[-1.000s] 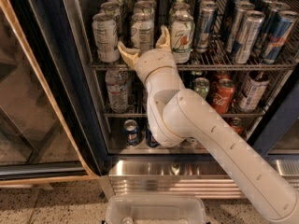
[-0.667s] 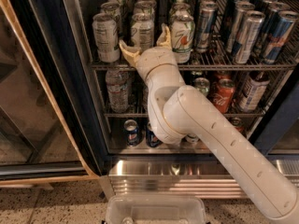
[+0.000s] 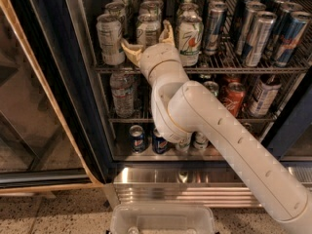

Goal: Pick 7up can from middle shelf of fridge

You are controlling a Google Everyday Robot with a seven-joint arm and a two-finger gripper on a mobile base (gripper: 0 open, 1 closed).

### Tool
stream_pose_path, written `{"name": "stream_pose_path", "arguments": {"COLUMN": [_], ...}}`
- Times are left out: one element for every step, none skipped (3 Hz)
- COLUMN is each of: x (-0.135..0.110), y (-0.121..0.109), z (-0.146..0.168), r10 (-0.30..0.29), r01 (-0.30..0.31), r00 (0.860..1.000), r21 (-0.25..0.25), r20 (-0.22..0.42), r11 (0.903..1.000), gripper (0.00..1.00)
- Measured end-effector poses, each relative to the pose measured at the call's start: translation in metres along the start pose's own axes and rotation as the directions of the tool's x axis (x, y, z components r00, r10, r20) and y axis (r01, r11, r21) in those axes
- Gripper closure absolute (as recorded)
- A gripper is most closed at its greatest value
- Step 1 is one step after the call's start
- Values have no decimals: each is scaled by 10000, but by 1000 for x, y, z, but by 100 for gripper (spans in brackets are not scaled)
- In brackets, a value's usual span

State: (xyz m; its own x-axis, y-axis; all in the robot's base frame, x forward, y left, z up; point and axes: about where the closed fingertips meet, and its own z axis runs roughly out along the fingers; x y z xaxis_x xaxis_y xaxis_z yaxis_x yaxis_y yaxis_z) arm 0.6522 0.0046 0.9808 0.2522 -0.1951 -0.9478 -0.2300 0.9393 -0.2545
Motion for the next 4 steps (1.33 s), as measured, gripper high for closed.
{"name": "stream_pose_path", "arguments": {"x": [3,4,6,12], "y": [1,1,-1,-6], "z": [0,1,1,9], "r10": [71,86,118,293], "r01": [-69,-82,-108,-261], "r00": [9998,9997,9991,9966], "r21": [103,142,259,425], "r20": [-191,-245,-412,-764], "r11": [9999,9999,9996,9988], "gripper": [32,34,39,34]}}
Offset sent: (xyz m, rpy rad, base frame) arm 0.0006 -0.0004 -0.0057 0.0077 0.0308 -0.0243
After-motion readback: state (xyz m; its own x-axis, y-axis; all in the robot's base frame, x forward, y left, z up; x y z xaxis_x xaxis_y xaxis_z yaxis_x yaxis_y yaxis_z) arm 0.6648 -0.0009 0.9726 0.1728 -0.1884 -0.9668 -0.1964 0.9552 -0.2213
